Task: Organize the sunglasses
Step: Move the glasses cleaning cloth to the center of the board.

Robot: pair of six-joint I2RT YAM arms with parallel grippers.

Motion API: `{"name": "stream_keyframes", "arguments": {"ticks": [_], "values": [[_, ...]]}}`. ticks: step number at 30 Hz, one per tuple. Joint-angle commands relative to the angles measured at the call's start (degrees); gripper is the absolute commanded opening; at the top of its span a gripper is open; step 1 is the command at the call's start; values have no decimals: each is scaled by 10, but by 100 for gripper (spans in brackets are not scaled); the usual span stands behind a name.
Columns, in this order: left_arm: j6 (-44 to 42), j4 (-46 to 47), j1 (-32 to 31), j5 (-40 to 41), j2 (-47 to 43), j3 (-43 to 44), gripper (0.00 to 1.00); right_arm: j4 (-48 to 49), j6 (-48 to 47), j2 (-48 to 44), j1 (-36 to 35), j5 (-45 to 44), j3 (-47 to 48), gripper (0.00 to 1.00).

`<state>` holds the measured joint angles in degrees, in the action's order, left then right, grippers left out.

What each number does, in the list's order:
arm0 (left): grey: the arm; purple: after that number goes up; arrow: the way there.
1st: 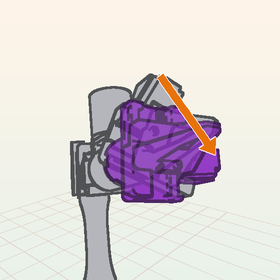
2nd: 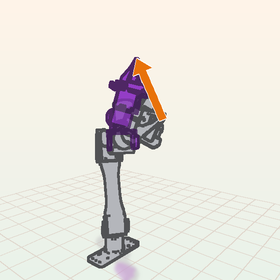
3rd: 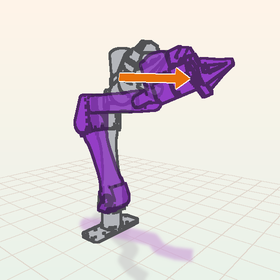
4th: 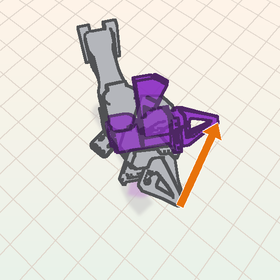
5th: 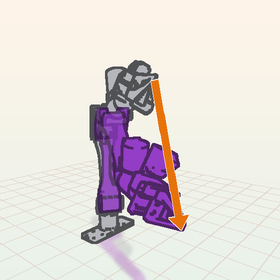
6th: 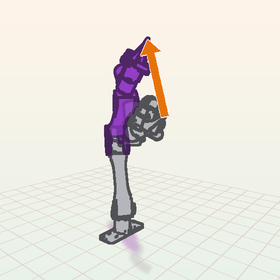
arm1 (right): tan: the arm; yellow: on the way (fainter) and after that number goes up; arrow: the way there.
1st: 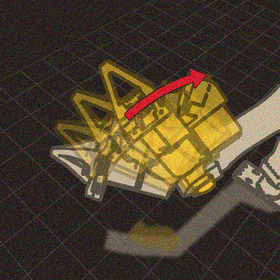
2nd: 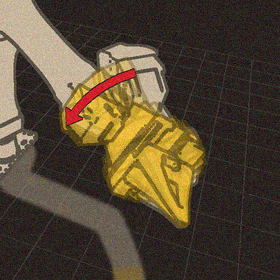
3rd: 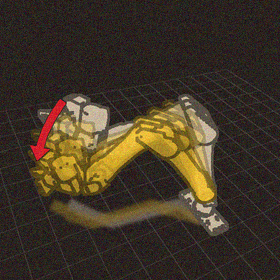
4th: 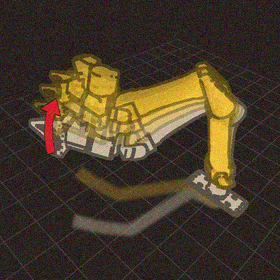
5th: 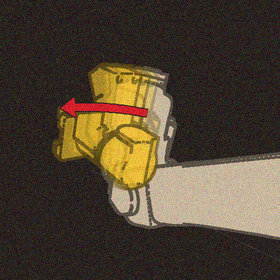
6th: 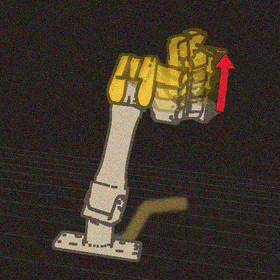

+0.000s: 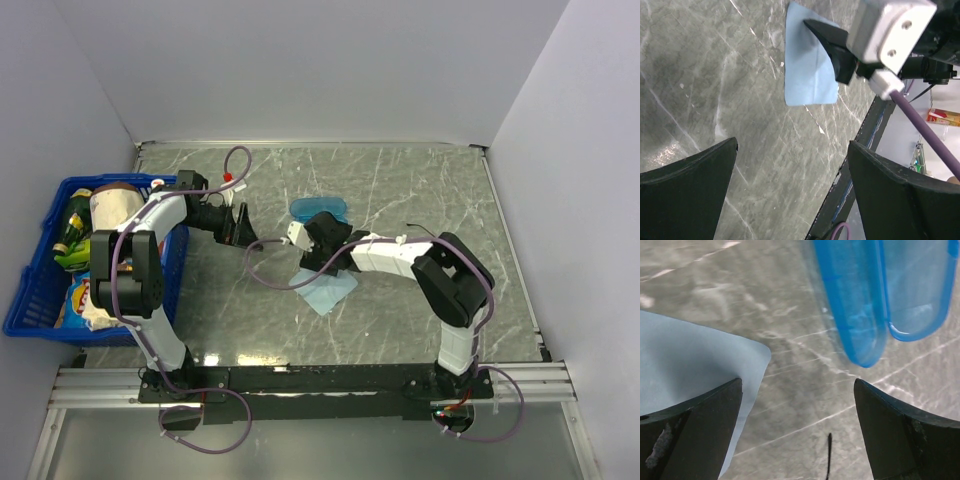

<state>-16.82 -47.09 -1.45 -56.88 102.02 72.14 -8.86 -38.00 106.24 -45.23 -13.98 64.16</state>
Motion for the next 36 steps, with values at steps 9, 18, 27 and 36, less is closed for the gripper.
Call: {"name": "stream_keyframes", "arguments": {"ticks": [9, 18, 27, 36], "values": [[-14, -12, 4, -31, 14, 5, 96, -96, 15, 29, 65, -59, 10, 100], [-11, -10, 4, -29, 20, 5, 96, -126, 35, 6, 66, -34, 25, 100], [-14, -12, 4, -30, 22, 5, 96, -92, -2, -84, 43, 65, -26, 100], [-16, -12, 4, -31, 20, 6, 97, 21, -17, -69, 12, -65, -27, 100]]}}
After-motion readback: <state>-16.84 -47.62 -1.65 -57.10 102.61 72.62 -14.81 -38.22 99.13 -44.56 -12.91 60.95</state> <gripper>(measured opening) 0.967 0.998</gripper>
